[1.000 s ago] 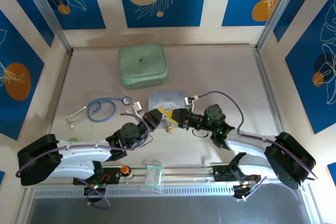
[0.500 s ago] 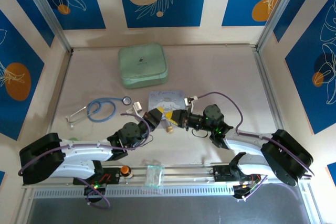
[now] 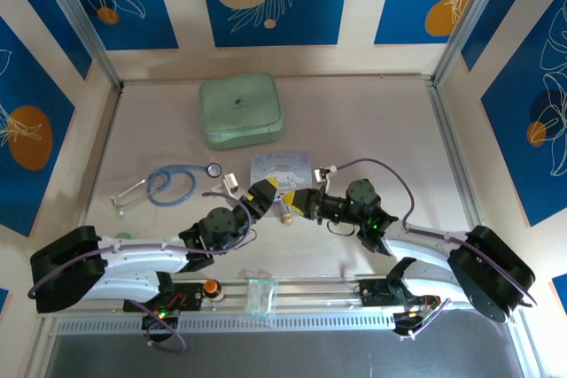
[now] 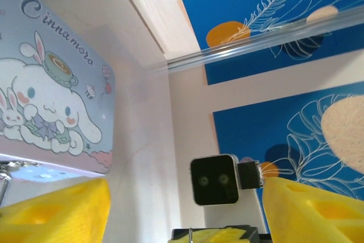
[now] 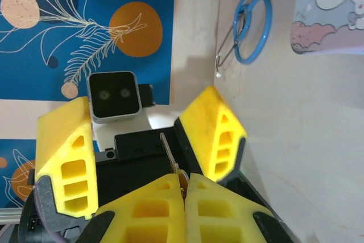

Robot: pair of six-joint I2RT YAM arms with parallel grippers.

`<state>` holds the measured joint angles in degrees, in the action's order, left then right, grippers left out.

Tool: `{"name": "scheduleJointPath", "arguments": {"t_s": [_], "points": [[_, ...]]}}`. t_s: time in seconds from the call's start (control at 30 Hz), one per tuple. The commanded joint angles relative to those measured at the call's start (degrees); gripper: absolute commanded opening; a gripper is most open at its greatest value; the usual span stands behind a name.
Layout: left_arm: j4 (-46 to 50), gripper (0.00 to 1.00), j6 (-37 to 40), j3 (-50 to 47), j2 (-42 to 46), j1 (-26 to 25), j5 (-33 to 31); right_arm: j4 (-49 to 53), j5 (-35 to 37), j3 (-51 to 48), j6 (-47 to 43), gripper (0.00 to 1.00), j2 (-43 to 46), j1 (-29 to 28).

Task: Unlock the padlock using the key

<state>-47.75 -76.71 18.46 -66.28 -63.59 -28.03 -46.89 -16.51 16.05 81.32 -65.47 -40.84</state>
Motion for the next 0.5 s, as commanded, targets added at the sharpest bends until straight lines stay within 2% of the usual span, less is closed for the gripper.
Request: {"name": "scheduleJointPath", "arguments": {"t_s": [0.0, 0.1, 0.2, 0.33, 0.47], "points": [[14.4, 0.8, 4.3, 3.2, 5.0, 0.4, -2.2, 9.8, 0.5, -0.5, -3.7, 0.0, 3.9, 1.7], [35.2, 0.85, 13.4, 11.1, 7.6, 0.9, -1.0, 19.8, -0.4, -0.5, -6.4, 0.0, 8.0, 4.2], [50.1, 0.79, 22.5, 17.8, 5.1, 1.9, 3.0, 34.2, 0.3, 1.5, -11.3, 0.0, 12.5, 6.4], [55.6, 0.71, 26.8, 20.5, 0.0, 2.9, 9.7, 52.0, 1.9, 6.3, -18.9, 0.0, 14.0, 9.1], [55.1, 0.64, 27.4, 21.4, -5.4, 2.8, 12.4, 54.1, -0.7, 6.1, -21.4, 0.0, 13.7, 11.8]]}}
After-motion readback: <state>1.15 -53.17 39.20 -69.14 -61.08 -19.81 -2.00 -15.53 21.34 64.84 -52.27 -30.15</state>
